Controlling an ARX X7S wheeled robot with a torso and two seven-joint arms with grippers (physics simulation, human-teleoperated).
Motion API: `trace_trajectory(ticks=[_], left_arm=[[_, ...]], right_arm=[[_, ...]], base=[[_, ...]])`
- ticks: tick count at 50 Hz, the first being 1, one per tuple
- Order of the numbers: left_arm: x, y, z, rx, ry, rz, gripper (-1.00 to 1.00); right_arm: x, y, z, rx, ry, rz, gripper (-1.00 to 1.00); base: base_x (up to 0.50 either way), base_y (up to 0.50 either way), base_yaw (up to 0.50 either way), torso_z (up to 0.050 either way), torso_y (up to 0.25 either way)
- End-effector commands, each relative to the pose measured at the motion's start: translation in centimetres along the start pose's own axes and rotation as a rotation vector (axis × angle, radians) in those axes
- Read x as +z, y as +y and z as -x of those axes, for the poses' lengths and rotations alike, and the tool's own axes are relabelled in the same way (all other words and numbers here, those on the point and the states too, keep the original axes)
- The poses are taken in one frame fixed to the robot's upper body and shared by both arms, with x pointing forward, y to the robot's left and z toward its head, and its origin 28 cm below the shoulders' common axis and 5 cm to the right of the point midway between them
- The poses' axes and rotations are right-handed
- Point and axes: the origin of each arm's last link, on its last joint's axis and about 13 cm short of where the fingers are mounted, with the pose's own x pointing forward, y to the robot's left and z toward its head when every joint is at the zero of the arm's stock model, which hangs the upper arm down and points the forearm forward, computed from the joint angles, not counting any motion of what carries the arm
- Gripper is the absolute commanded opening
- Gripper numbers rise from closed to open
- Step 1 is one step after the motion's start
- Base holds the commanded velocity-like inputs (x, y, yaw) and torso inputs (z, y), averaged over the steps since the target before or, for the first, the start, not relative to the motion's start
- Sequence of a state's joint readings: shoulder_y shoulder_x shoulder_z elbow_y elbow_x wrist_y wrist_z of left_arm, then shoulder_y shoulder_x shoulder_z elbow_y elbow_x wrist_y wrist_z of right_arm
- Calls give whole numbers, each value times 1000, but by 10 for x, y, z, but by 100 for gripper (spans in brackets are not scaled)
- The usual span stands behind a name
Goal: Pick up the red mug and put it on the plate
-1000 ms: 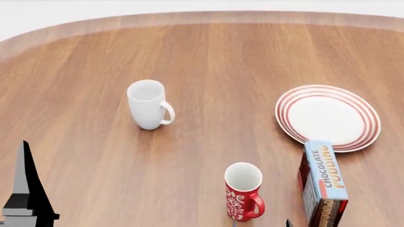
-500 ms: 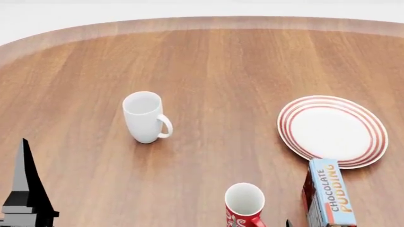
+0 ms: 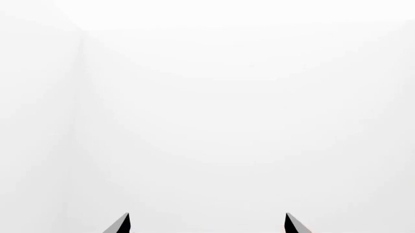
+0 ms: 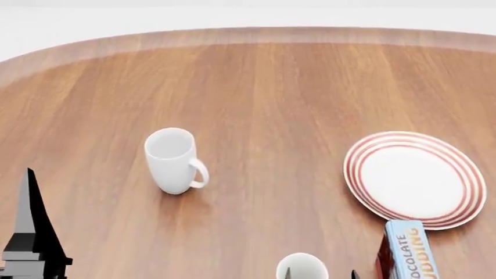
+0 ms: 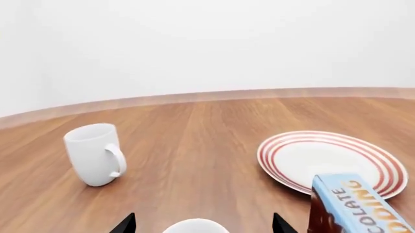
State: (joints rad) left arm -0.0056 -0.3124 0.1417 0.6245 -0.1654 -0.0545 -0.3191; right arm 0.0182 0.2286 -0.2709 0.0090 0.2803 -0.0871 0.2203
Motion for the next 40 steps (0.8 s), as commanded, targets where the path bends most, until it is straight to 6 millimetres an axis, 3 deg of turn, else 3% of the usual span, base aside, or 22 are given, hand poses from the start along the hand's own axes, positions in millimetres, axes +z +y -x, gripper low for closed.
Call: trace_trajectory(ticks=[1,40], left_arm=[[1,0,0,3,-3,-2,100],[2,2,-2,8,-10,-4,100]], right_arm=[[0,0,0,-2,-1,-1,100],[0,0,0,-1,-3,-2,100]], base=[[164,0,0,0,0],[161,0,0,0,0]])
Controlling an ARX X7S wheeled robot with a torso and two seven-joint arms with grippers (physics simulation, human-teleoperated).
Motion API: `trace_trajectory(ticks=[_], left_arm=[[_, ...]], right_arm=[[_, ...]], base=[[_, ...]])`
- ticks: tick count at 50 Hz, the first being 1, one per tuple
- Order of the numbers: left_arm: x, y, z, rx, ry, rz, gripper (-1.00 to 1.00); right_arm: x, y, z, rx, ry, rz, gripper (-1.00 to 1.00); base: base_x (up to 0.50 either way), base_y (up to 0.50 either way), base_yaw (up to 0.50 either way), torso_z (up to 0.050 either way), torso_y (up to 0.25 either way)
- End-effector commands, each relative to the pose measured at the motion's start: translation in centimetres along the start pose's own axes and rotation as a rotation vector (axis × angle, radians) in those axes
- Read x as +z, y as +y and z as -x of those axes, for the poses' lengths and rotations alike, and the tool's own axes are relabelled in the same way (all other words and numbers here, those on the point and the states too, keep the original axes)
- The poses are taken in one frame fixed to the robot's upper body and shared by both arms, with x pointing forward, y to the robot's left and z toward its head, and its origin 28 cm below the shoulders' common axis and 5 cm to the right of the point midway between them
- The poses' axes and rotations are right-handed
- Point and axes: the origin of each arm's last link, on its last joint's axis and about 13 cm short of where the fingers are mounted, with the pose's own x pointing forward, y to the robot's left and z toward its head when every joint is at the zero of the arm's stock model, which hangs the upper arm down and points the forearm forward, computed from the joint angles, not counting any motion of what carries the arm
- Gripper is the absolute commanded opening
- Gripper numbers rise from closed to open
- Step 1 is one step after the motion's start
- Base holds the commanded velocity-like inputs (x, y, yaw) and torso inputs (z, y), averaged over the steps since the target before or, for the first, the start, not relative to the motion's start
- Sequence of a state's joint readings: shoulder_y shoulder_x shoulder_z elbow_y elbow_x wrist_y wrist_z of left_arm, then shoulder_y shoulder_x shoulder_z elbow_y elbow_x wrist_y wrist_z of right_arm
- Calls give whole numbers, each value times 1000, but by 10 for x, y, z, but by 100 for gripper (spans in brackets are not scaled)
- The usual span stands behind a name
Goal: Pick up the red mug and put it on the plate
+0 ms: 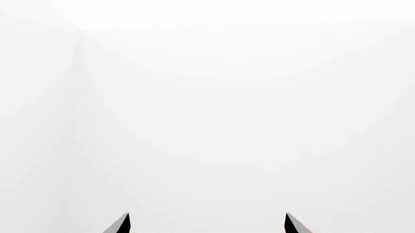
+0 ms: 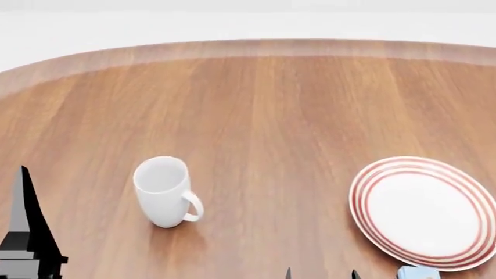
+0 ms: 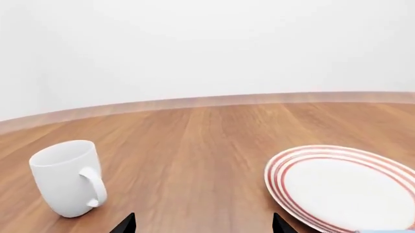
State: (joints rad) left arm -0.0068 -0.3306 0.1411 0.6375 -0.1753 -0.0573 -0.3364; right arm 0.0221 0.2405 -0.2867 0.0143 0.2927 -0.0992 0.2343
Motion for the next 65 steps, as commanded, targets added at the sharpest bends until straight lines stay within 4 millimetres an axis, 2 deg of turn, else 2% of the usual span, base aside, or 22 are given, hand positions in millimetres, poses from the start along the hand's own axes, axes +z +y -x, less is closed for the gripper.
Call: trace_trajectory(ticks=[1,40,55,58,65], left_arm=[[-1,0,-1,2,-1,0,100],[1,1,-2,4,-8,-3,100],[4,0,-2,6,-15,-2,100],[4,0,-2,3,-16,-3,100],[5,0,-2,5,-18,2,100]], right_arm=[[0,0,0,1,-1,-1,100],[-1,0,0,10,5,4,100],[1,3,6,45,-1,58,100],[7,3,9,43,-14,48,100],[35,4,30,97,-68,61,100]], base=[[164,0,0,0,0],[163,0,0,0,0],[11,0,0,0,0],[0,0,0,0,0],[0,0,0,0,0]])
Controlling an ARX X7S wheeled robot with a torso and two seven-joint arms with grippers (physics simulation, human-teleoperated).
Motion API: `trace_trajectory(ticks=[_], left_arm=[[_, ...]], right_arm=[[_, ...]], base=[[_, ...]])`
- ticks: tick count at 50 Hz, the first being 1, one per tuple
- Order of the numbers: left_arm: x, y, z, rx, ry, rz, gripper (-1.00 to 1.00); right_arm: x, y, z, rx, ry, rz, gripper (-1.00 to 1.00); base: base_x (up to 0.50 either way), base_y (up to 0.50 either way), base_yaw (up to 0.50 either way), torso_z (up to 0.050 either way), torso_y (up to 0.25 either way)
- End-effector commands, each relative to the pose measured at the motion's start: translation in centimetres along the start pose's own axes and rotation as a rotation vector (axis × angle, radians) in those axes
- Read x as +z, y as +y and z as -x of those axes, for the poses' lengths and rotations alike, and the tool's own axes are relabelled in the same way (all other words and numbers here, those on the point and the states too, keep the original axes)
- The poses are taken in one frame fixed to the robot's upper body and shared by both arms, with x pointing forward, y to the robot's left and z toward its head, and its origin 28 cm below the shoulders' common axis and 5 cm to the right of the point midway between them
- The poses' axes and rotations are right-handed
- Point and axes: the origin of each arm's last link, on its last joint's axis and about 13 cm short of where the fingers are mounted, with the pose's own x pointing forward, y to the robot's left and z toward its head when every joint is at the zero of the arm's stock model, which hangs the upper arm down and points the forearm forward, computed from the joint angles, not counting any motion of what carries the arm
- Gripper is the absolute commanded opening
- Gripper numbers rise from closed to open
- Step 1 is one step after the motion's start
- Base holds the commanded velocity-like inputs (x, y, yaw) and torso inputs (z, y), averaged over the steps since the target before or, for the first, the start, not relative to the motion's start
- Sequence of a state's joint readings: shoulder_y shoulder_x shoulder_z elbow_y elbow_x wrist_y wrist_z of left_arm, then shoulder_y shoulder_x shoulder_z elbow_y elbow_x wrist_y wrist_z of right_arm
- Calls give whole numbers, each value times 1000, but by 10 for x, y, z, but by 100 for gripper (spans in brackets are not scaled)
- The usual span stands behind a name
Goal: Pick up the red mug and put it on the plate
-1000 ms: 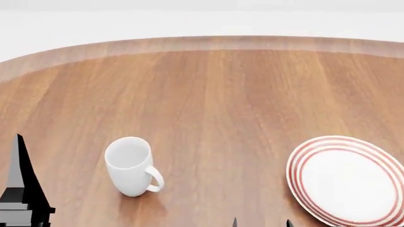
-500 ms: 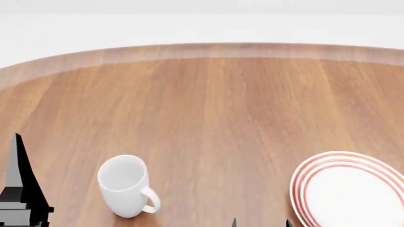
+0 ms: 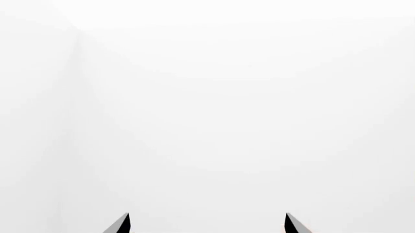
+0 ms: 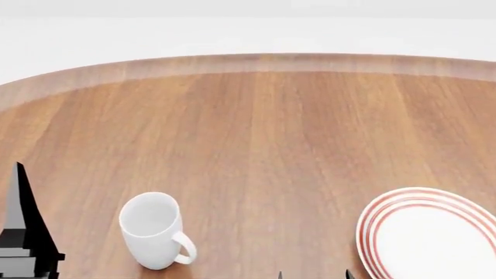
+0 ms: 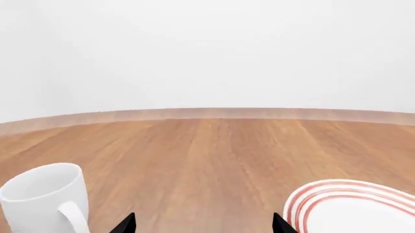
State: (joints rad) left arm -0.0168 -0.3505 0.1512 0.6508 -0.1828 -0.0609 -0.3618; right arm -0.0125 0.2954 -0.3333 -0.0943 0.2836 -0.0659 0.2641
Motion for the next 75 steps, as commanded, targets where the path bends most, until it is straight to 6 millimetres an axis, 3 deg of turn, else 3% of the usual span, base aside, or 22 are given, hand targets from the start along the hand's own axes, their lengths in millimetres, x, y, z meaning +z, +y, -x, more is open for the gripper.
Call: trace_trajectory(ticks=[1,11,32,60,75], left_arm=[[1,0,0,2,-4,5,100],[1,0,-1,-4,-3,9,100],[1,0,-3,-2,-3,8,100],[2,1,-4,-1,-8,8,100],[4,2,-3,0,-14,7,100]], right_arm=[[27,1,22,60,-55,28,100],[50,-8,65,82,-97,19,100],[52,-16,125,156,-109,13,100],[10,-25,147,126,-18,-15,100],[1,-25,158,147,17,-8,100]], base=[[0,0,0,0,0],[0,0,0,0,0],[0,0,0,0,0],[0,0,0,0,0],[0,0,0,0,0]])
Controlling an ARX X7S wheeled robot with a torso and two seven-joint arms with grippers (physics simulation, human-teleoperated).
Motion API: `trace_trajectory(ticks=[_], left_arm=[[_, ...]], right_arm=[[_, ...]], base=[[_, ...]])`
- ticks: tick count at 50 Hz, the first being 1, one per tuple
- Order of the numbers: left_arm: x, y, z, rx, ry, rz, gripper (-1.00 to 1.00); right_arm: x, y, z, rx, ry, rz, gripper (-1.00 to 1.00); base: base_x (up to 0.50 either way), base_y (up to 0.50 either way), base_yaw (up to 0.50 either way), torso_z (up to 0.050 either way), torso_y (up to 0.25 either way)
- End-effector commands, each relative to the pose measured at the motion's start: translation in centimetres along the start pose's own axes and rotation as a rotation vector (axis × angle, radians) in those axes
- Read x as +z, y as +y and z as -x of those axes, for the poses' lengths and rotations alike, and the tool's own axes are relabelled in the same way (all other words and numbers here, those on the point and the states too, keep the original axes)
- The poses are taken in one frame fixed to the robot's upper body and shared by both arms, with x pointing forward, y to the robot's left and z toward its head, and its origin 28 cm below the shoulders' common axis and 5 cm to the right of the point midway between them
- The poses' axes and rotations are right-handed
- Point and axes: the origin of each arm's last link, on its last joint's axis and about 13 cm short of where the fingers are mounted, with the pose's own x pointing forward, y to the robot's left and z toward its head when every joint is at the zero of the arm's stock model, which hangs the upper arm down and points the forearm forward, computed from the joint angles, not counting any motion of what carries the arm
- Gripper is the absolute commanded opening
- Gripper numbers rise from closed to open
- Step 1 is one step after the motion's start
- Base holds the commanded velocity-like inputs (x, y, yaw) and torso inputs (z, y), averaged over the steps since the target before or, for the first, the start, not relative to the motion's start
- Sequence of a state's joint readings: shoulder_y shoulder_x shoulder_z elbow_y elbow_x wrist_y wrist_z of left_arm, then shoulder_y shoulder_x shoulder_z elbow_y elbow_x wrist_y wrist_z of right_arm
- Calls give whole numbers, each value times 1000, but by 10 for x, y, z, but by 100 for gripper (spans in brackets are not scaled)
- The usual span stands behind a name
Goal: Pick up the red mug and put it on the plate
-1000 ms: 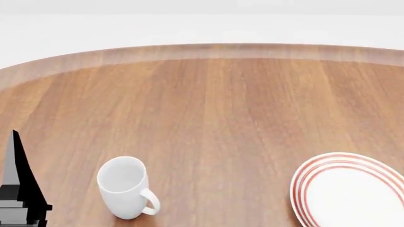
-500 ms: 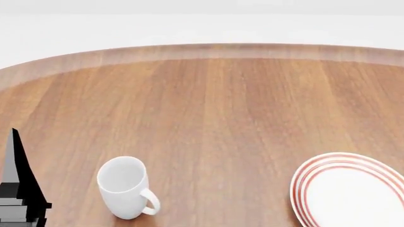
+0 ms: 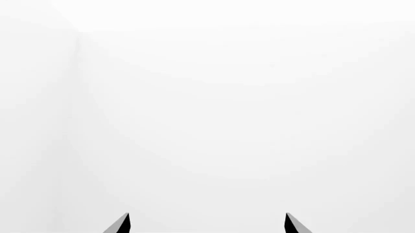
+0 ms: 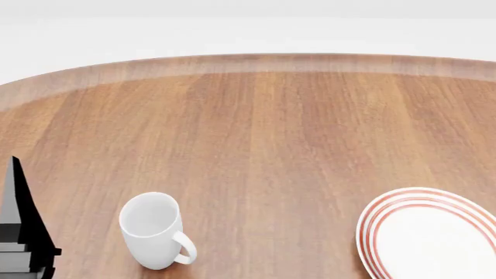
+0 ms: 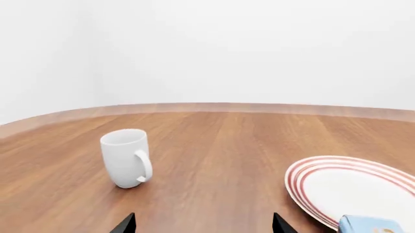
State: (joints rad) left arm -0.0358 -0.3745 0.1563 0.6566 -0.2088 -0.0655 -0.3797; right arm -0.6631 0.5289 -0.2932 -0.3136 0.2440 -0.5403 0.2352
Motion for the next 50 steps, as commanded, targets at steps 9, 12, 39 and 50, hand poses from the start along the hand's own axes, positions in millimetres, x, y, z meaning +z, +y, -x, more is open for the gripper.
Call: trace_trajectory(ticks=[9,12,39,50], left_arm=[[2,0,0,-1,-6,0,100],[2,0,0,0,-8,-1,100],[5,1,1,2,-15,-1,100],[5,1,1,2,-17,-1,100]], right_arm=[[-12,0,12,7,42,-10,100],[-14,0,12,6,46,-14,100],[-28,-1,24,-6,85,-40,100],[-34,-1,27,-8,99,-47,100]], base=[[0,0,0,0,0],[0,0,0,0,0],[0,0,0,0,0],[0,0,0,0,0]])
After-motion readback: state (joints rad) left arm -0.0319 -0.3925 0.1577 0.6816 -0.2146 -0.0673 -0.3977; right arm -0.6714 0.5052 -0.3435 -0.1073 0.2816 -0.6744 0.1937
